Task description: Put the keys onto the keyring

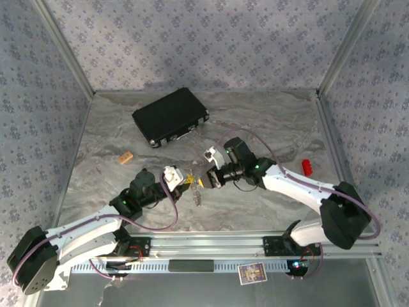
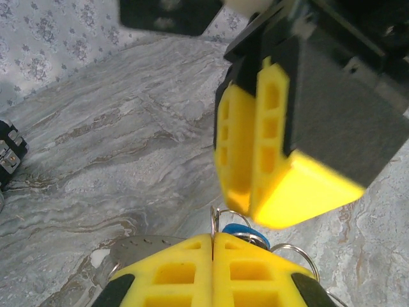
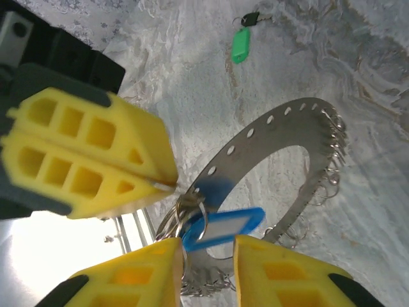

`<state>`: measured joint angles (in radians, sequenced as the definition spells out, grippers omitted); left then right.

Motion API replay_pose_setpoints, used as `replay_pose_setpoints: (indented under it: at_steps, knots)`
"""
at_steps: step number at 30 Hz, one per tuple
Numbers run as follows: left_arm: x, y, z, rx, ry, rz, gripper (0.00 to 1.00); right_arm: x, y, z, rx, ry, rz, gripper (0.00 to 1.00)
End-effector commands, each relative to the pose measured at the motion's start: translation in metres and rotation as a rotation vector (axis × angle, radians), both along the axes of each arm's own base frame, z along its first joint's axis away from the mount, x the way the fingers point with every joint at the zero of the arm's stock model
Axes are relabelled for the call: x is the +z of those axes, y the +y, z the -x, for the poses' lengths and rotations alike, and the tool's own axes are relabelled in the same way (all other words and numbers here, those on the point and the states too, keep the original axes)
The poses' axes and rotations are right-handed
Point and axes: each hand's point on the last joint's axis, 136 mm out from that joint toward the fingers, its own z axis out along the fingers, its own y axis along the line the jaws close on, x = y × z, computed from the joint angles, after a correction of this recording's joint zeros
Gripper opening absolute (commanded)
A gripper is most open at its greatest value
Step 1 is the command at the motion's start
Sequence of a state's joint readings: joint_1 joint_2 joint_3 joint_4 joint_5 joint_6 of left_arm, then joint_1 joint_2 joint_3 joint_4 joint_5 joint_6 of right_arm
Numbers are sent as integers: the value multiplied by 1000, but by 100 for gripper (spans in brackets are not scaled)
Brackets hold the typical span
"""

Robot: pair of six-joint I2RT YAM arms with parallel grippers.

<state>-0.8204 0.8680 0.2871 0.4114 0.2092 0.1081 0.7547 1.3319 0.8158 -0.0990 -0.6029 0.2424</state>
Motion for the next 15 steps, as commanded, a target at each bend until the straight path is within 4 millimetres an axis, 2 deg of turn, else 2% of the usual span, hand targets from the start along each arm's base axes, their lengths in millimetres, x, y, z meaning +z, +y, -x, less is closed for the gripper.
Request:
replay_pose_setpoints:
  at_steps: [1, 5, 8, 12, 15]
  knots:
    - [15, -5, 1, -20, -48, 53, 0, 20, -6, -6, 50, -291, -54, 30]
    - [15, -6, 3, -31, -43, 71, 0, 33, -7, 1, 164, -541, -109, 31]
    - [16, -6, 5, -38, -47, 83, 0, 38, -6, 1, 209, -660, -126, 32]
    - [15, -9, 8, -57, -40, 86, 0, 41, 1, -4, 224, -667, -144, 32]
    - [15, -9, 9, -65, -39, 90, 0, 34, 5, -4, 252, -651, -146, 32]
